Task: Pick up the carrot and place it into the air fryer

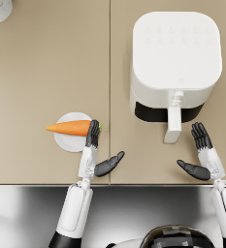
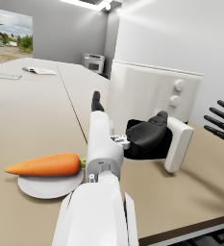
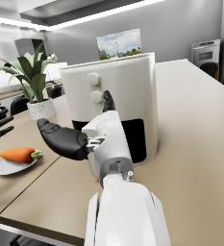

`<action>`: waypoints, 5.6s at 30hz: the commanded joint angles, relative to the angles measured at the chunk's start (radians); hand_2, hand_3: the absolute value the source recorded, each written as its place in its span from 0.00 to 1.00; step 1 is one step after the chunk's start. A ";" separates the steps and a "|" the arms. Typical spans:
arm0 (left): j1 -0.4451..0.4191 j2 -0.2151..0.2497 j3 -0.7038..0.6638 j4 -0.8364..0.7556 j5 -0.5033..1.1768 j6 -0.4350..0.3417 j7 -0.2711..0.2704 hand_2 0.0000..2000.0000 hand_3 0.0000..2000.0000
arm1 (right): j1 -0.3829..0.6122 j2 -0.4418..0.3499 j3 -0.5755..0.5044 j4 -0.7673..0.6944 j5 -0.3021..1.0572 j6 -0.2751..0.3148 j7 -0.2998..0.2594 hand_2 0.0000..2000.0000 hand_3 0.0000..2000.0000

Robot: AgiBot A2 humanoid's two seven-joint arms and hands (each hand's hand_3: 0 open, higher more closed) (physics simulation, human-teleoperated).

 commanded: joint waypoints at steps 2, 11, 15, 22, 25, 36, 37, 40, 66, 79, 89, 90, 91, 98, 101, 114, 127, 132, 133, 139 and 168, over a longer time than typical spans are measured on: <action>0.000 0.000 0.000 0.000 0.000 0.000 0.000 0.00 0.00 | 0.000 0.000 0.000 0.000 0.000 0.000 0.000 0.00 0.00; 0.000 0.000 0.000 0.000 0.000 0.000 0.000 0.00 0.00 | 0.000 0.000 0.000 0.000 0.000 0.000 0.000 0.00 0.00; 0.000 0.000 0.000 0.000 0.000 0.000 0.000 0.00 0.00 | 0.000 0.000 0.000 0.000 0.000 0.000 0.000 0.00 0.00; 0.007 0.011 0.019 0.005 0.000 -0.049 -0.049 0.00 0.00 | 0.012 -0.010 0.033 -0.023 0.000 -0.028 0.029 0.00 0.00; 0.026 0.029 -0.027 0.015 0.000 -0.082 -0.082 0.00 0.00 | 0.032 -0.032 0.047 -0.058 0.000 -0.073 0.074 0.00 0.00; 0.093 0.073 -0.141 0.096 0.446 -0.100 -0.100 0.00 0.00 | 0.043 -0.071 0.038 -0.118 0.338 -0.099 0.100 0.00 0.00; 0.095 0.075 -0.144 0.103 0.490 -0.101 -0.100 0.00 0.00 | 0.041 -0.073 0.037 -0.120 0.350 -0.099 0.100 0.00 0.00; 0.108 0.082 -0.162 0.116 0.625 -0.101 -0.100 0.00 0.00 | 0.033 -0.076 0.043 -0.126 0.369 -0.100 0.101 0.00 0.00; 0.348 0.121 -0.221 0.572 1.805 -0.561 -0.307 0.00 0.00 | 0.013 -0.129 0.018 -0.164 0.380 -0.100 0.101 0.00 0.00; 0.465 0.131 -0.145 0.893 1.962 -0.474 -0.324 0.00 0.00 | 0.018 -0.157 0.004 -0.186 0.380 -0.100 0.101 0.00 0.00; 0.469 0.123 -0.109 0.883 1.921 -0.150 -0.158 1.00 1.00 | 0.014 -0.175 0.018 -0.219 0.379 -0.100 0.101 0.00 0.00; 0.455 0.120 -0.102 0.832 1.878 -0.136 -0.141 1.00 1.00 | 0.015 -0.177 0.018 -0.232 0.379 -0.100 0.101 0.00 0.00; 0.436 0.119 -0.104 0.755 1.835 -0.131 -0.129 1.00 1.00 | 0.024 -0.182 0.027 -0.264 0.379 -0.100 0.101 0.00 0.00; 0.406 0.125 -0.141 0.330 1.531 -0.123 -0.102 1.00 1.00 | 0.098 -0.225 0.081 -0.461 0.379 -0.100 0.101 0.00 0.00; 0.394 0.127 -0.138 0.240 1.434 -0.119 -0.100 1.00 1.00 | 0.130 -0.246 0.127 -0.496 0.379 -0.100 0.101 0.00 0.00; 0.331 0.131 -0.069 0.200 1.378 -0.119 -0.099 1.00 1.00 | 0.164 -0.228 0.267 -0.430 0.384 -0.228 0.098 1.00 1.00; 0.435 0.208 0.114 0.272 1.377 -0.121 -0.099 1.00 1.00 | -0.113 0.212 0.516 0.213 0.385 -0.258 0.087 1.00 1.00; 0.474 0.249 0.227 0.307 1.377 -0.121 -0.099 1.00 1.00 | -0.131 0.294 0.432 0.067 0.384 -0.217 0.093 1.00 1.00; 0.484 0.259 0.243 0.320 1.377 -0.121 -0.099 1.00 1.00 | -0.134 0.309 0.438 0.078 0.383 -0.207 0.094 1.00 1.00; 0.770 0.181 0.670 0.535 1.377 -0.122 -0.099 1.00 1.00 | -0.137 0.334 0.445 0.091 0.383 -0.179 0.097 1.00 1.00; 0.123 0.014 -0.151 -0.095 1.377 -0.100 -0.101 0.00 0.00 | 0.079 0.042 0.415 0.082 0.378 0.206 0.096 1.00 1.00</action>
